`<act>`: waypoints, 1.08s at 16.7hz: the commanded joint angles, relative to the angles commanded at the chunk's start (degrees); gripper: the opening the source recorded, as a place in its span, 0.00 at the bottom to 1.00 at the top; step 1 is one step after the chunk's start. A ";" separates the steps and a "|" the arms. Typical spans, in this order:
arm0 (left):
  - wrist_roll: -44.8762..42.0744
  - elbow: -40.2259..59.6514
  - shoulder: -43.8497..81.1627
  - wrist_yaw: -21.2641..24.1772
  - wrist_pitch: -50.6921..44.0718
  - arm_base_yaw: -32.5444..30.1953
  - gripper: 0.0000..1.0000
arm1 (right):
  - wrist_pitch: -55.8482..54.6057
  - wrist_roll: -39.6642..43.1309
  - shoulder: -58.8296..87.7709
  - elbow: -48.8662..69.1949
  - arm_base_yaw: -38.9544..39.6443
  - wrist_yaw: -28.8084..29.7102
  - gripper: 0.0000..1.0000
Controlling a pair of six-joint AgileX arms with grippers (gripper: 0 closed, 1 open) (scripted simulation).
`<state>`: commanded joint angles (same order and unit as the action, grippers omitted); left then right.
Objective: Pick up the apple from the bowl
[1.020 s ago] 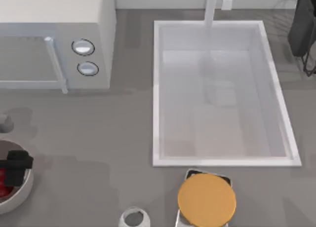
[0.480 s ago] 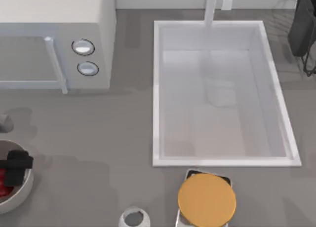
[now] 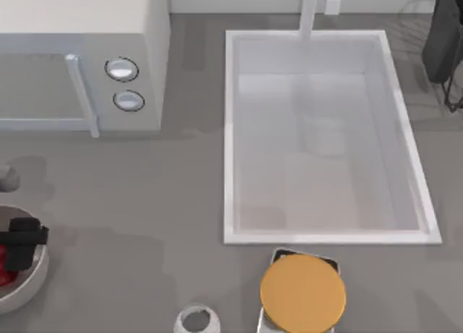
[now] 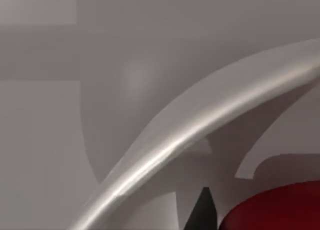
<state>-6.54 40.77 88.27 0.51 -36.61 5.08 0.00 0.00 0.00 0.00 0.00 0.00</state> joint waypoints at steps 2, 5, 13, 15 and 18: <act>0.02 3.12 0.26 0.00 -3.21 -0.03 0.00 | 0.00 0.00 0.00 0.00 0.00 0.00 1.00; 0.12 12.19 0.43 -0.01 -12.54 -0.13 0.00 | 0.00 0.00 0.00 0.00 0.00 0.00 1.00; 0.70 45.90 -2.42 -0.07 -50.03 -0.67 0.00 | 0.00 0.00 0.00 0.00 0.00 0.00 1.00; 0.85 51.10 -3.50 -0.09 -55.38 -0.80 0.00 | 0.00 0.00 0.00 0.00 0.00 0.00 1.00; 0.97 54.54 -4.47 -0.10 -58.91 -0.90 0.00 | 0.00 0.00 0.00 0.00 0.00 0.00 1.00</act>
<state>-5.57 95.31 83.80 0.41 -95.52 4.18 0.00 0.00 0.00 0.00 0.00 0.00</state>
